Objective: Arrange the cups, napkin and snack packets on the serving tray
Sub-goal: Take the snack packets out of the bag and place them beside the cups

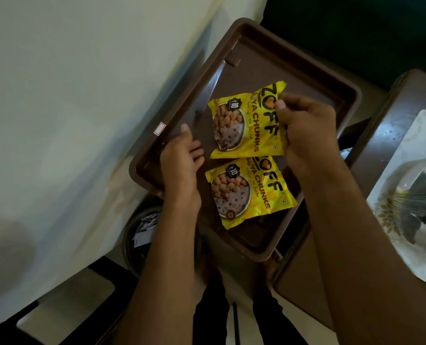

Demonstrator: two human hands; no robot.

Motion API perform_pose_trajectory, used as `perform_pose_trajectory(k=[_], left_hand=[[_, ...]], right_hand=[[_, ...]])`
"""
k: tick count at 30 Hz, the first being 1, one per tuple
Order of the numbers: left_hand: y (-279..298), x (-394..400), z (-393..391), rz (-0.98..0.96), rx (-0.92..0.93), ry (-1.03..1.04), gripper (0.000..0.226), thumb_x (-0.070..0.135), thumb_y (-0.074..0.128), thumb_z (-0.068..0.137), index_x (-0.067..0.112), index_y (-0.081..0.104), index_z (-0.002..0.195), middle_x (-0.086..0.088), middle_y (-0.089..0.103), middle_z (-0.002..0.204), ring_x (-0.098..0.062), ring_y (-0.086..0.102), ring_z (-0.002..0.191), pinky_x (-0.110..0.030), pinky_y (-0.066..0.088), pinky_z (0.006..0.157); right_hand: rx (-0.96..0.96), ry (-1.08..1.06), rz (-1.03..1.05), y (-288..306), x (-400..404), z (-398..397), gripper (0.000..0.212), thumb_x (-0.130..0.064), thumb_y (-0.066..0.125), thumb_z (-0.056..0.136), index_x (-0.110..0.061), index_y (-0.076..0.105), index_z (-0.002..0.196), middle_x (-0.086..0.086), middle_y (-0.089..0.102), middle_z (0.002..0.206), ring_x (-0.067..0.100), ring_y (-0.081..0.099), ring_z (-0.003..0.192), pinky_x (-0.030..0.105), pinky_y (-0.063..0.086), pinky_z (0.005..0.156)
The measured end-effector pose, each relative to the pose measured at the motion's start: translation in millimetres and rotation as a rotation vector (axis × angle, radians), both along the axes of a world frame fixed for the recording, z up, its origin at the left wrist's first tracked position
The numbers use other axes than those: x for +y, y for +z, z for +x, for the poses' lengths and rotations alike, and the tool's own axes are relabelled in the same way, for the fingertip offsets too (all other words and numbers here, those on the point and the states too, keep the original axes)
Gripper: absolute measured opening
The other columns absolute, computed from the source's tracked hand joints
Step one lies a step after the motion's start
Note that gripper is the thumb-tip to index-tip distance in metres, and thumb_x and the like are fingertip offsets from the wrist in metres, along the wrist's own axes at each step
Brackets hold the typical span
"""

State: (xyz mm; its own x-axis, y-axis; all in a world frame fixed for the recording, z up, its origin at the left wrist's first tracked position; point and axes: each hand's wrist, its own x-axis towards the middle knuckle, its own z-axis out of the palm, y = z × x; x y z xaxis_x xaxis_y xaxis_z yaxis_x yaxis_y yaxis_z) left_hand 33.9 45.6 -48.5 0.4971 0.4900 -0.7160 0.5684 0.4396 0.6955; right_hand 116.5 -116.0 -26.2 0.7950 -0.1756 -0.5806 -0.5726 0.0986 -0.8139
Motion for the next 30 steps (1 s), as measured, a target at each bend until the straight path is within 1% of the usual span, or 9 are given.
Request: perform_pose_trajectory(k=[4,8,12,15,17,19,22,26,30], left_hand=[[2,6,11,-0.068,-0.064,-0.147,0.037,0.036,0.05,0.109,0.009,0.071,0.124,-0.011,0.078,0.116,-0.023,0.076,0.107,-0.038,0.064,0.089],[-4,3,11,0.111,-0.038,-0.093,0.018,0.012,0.058,0.104,0.011,0.077,0.107,-0.009,0.078,0.112,-0.024,0.074,0.11,-0.05,0.061,0.097],[-6,-5,11,0.334,-0.023,-0.067,0.02,0.012,0.058,0.104,0.013,0.077,0.108,0.002,0.076,0.102,-0.013,0.072,0.102,-0.038,0.063,0.092],[-6,-10,10,0.59,-0.034,-0.082,0.018,0.012,0.059,0.103,0.011,0.076,0.108,0.006,0.072,0.098,-0.009,0.069,0.097,-0.012,0.054,0.076],[-4,-17,8,0.663,-0.056,-0.08,0.016,0.009,0.059,0.103,0.008,0.074,0.107,0.006,0.068,0.097,-0.002,0.063,0.087,-0.002,0.047,0.067],[-4,-26,5,0.697,-0.079,-0.074,0.015,0.005,0.055,0.104,0.004,0.069,0.109,0.005,0.063,0.099,0.003,0.056,0.082,0.006,0.041,0.071],[-3,-39,-2,0.716,-0.123,-0.088,0.015,0.002,0.048,0.107,0.002,0.062,0.112,0.004,0.06,0.103,-0.002,0.055,0.092,0.004,0.043,0.073],[-1,-38,-8,0.625,-0.191,-0.128,0.017,0.003,0.045,0.106,0.011,0.058,0.114,0.008,0.063,0.103,0.001,0.061,0.093,-0.002,0.049,0.076],[-4,-16,-11,0.058,-0.239,-0.043,0.021,0.022,0.045,0.111,0.018,0.065,0.106,0.002,0.075,0.107,-0.016,0.071,0.108,-0.036,0.06,0.092]], right_hand=[[0.018,0.074,0.175,9,-3,-2,0.014,0.003,0.063,0.096,-0.007,0.072,0.101,0.004,0.081,0.081,0.016,0.079,0.076,0.029,0.062,0.061],[0.061,0.08,0.179,9,-8,-2,0.014,0.0,0.068,0.093,-0.002,0.073,0.106,0.007,0.081,0.086,0.017,0.079,0.077,0.03,0.061,0.06],[0.115,-0.013,0.18,5,-8,-5,0.008,0.0,0.075,0.087,-0.002,0.075,0.095,0.007,0.081,0.078,0.017,0.079,0.069,0.029,0.061,0.056],[0.121,-0.094,0.129,0,-7,-10,0.008,0.001,0.077,0.086,0.0,0.075,0.094,0.011,0.08,0.079,0.023,0.08,0.073,0.036,0.063,0.06],[0.051,-0.095,-0.013,-4,-3,-13,0.006,-0.001,0.078,0.086,-0.005,0.076,0.089,0.012,0.08,0.084,0.024,0.08,0.079,0.039,0.065,0.067],[-0.068,0.021,-0.328,-8,2,-15,0.006,-0.011,0.076,0.09,-0.016,0.074,0.087,0.001,0.077,0.085,0.016,0.077,0.081,0.036,0.065,0.073],[-0.235,0.185,-0.64,-11,10,-19,0.002,-0.02,0.062,0.1,-0.019,0.062,0.099,-0.015,0.062,0.082,-0.002,0.059,0.075,0.021,0.048,0.063],[-0.348,0.237,-0.726,-13,8,-20,0.004,-0.017,0.056,0.104,-0.014,0.055,0.106,-0.011,0.062,0.084,0.004,0.056,0.072,0.006,0.038,0.059],[-0.457,0.288,-0.488,-5,3,-13,0.003,-0.007,0.058,0.102,-0.009,0.056,0.102,-0.012,0.061,0.075,0.004,0.065,0.076,0.014,0.049,0.067]])
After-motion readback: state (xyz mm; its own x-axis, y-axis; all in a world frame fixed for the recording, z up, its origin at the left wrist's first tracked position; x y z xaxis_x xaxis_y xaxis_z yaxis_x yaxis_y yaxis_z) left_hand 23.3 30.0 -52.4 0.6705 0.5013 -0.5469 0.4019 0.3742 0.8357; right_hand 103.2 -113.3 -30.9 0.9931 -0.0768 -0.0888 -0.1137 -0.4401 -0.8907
